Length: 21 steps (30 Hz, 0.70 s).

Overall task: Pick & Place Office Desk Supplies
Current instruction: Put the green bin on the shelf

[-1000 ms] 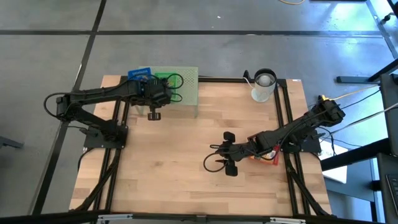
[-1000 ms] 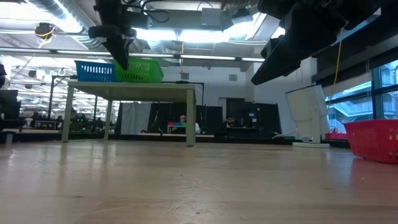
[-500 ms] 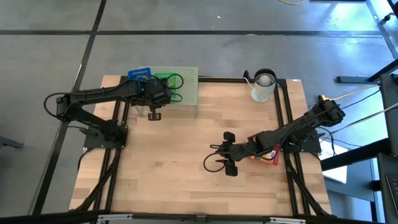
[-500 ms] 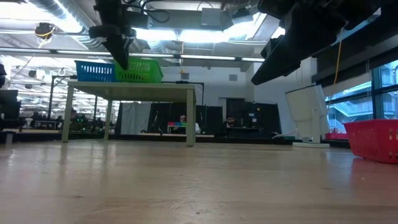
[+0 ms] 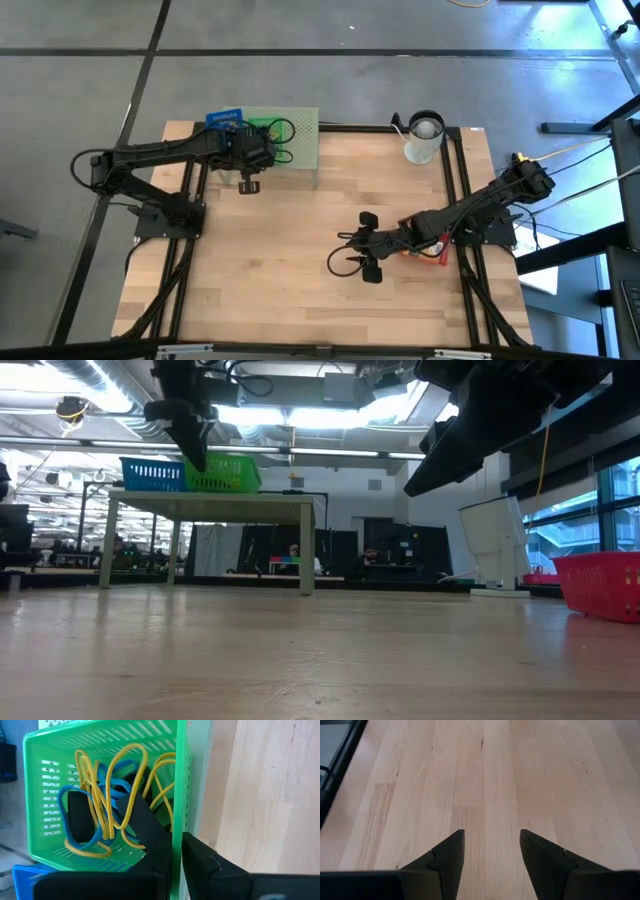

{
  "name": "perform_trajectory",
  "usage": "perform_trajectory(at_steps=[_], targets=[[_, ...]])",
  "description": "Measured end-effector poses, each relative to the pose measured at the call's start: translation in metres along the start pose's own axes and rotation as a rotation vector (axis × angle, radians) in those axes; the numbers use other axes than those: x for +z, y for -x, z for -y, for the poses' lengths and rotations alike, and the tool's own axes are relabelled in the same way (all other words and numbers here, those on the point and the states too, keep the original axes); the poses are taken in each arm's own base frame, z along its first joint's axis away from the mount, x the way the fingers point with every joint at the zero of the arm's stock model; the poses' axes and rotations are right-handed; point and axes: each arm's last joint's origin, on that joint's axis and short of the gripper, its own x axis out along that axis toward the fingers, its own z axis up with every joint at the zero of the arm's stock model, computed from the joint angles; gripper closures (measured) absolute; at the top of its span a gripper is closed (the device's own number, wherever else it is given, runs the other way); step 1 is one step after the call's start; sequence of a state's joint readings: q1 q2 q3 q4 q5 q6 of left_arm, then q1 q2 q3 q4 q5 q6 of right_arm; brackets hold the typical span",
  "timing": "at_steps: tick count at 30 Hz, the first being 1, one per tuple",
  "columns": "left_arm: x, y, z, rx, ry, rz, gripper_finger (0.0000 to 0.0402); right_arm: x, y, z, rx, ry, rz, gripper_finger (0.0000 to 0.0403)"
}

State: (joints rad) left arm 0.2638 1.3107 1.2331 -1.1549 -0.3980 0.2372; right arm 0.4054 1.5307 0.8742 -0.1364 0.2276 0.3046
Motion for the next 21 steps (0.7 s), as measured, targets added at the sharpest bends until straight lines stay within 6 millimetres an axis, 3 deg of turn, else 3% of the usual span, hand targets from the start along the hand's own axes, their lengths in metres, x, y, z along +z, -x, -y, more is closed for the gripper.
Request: perform_trajectory(at_steps=[6, 14, 21], targets=[[0.0000, 0.0000, -0.0001, 0.003, -0.007, -0.001, 0.0359, 0.0000, 0.0000, 0.0000, 0.000, 0.000, 0.000, 0.0211], [-0.0004, 0.0001, -0.0017, 0.059, 0.016, -0.014, 0.0376, 0.0000, 0.0000, 0.0000, 0.000, 0.000, 0.000, 0.0211], [-0.0003, 0.0001, -0.0011, 0.041, 0.044, -0.009, 0.0340, 0.0000, 0.0000, 0.0000, 0.000, 0.000, 0.000, 0.0211]])
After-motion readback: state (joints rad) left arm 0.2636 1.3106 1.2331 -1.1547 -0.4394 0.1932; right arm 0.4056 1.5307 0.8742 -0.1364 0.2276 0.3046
